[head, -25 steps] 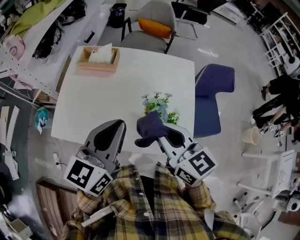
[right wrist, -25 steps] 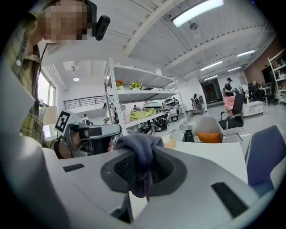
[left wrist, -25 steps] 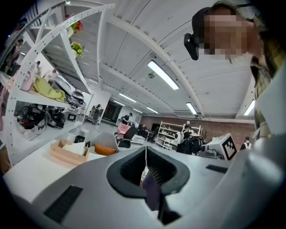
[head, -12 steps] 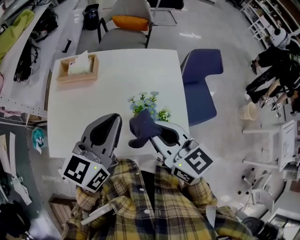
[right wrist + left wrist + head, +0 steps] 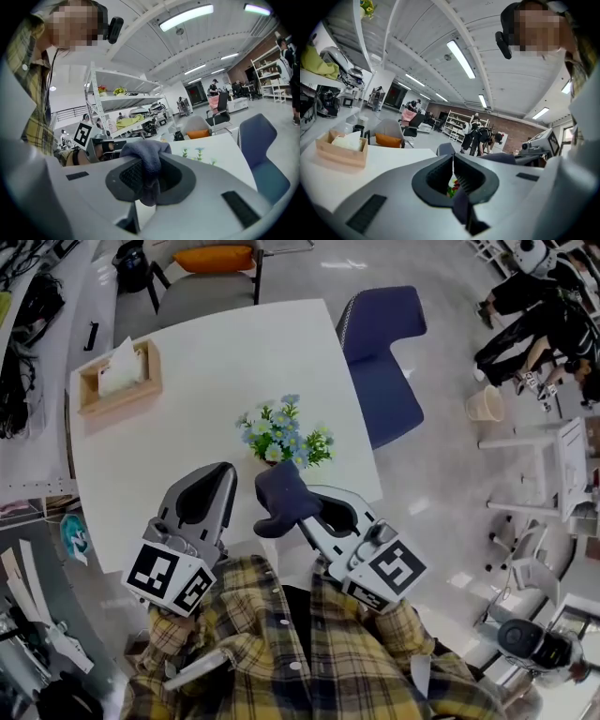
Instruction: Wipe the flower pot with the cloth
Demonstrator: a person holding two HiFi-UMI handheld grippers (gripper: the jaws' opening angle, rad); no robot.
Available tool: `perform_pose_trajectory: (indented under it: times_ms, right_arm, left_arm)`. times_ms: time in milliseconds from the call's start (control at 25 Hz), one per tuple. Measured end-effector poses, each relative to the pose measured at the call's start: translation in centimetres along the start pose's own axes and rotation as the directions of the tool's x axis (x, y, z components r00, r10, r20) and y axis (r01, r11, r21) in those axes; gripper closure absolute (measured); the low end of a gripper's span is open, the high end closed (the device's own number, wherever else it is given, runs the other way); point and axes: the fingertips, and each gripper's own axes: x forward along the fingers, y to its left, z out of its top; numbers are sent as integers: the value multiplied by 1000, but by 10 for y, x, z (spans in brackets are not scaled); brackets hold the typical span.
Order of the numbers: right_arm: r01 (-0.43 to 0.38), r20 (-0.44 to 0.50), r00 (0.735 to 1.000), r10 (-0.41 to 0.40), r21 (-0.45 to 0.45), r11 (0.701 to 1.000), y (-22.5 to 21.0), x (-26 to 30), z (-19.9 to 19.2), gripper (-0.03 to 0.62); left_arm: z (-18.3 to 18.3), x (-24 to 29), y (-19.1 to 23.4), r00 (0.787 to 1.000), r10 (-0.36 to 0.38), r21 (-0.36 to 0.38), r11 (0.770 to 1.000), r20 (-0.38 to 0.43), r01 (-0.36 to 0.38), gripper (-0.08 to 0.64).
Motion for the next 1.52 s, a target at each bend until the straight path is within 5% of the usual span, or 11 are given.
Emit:
perform_pose_trajectory:
  times_ms: [560, 1080, 1520]
  right_arm:
    - [162, -121, 982, -145, 146, 976, -28, -33, -81, 568]
    - [239, -185, 964, -189, 297, 924, -81, -19, -136, 568]
    - [254, -223, 959, -177, 388, 886, -113, 3, -158, 568]
  left_arm:
    - [-92, 27, 11, 974, -134, 37, 989, -180, 143, 533]
    - [-160, 55, 33, 939, -161, 112, 973, -305, 203, 349]
    - [-178, 80, 34, 912, -223, 162, 943, -344, 291, 175]
